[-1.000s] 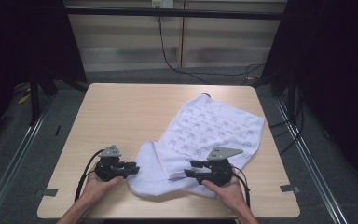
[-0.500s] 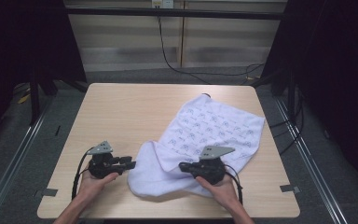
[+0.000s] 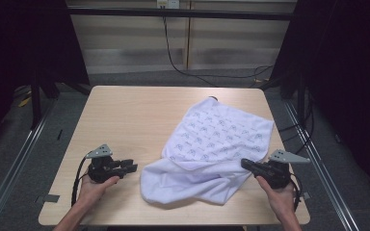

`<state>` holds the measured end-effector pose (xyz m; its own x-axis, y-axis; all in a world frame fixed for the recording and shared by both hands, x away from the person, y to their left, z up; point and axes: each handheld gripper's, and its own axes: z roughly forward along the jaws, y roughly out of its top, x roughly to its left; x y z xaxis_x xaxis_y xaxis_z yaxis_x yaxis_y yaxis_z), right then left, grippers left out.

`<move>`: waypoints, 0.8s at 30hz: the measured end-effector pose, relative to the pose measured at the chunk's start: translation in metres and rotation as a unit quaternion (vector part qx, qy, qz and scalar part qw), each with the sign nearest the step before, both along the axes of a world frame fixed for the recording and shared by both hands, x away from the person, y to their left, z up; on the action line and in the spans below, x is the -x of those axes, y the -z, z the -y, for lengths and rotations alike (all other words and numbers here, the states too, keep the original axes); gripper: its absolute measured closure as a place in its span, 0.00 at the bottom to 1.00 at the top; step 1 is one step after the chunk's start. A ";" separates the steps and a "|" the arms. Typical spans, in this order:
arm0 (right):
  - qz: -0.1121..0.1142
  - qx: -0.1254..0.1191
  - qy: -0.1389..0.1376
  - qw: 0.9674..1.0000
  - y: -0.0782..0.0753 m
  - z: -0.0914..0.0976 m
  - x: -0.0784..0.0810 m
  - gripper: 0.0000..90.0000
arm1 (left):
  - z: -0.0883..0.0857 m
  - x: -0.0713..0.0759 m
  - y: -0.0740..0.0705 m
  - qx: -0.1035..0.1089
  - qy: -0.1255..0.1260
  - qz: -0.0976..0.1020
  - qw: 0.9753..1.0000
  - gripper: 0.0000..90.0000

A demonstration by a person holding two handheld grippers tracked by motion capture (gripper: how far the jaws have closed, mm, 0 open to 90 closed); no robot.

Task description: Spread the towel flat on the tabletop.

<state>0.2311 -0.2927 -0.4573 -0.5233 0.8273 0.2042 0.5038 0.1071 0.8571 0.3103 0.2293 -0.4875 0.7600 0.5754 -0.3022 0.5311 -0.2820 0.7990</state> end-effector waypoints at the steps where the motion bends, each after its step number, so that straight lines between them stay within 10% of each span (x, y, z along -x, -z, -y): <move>1: -0.006 0.004 0.007 1.000 0.005 0.005 0.001 0.98 | 0.001 0.000 0.000 -0.002 0.002 -0.001 1.000 0.71; 7: -0.055 0.030 0.034 0.997 0.033 0.021 0.000 0.98 | 0.022 -0.006 -0.002 -0.006 0.019 -0.001 1.000 0.64; 16: -0.067 0.042 0.024 0.997 0.042 0.011 -0.008 0.98 | 0.065 -0.017 0.014 -0.020 0.047 -0.023 0.998 0.49; 20: -0.065 0.035 0.021 0.997 0.042 0.008 -0.009 0.98 | 0.069 -0.016 0.014 -0.013 0.078 -0.017 0.997 0.87; 24: -0.061 0.029 0.021 0.998 0.040 0.006 -0.012 0.98 | 0.055 -0.015 -0.003 0.021 0.064 0.001 0.998 0.94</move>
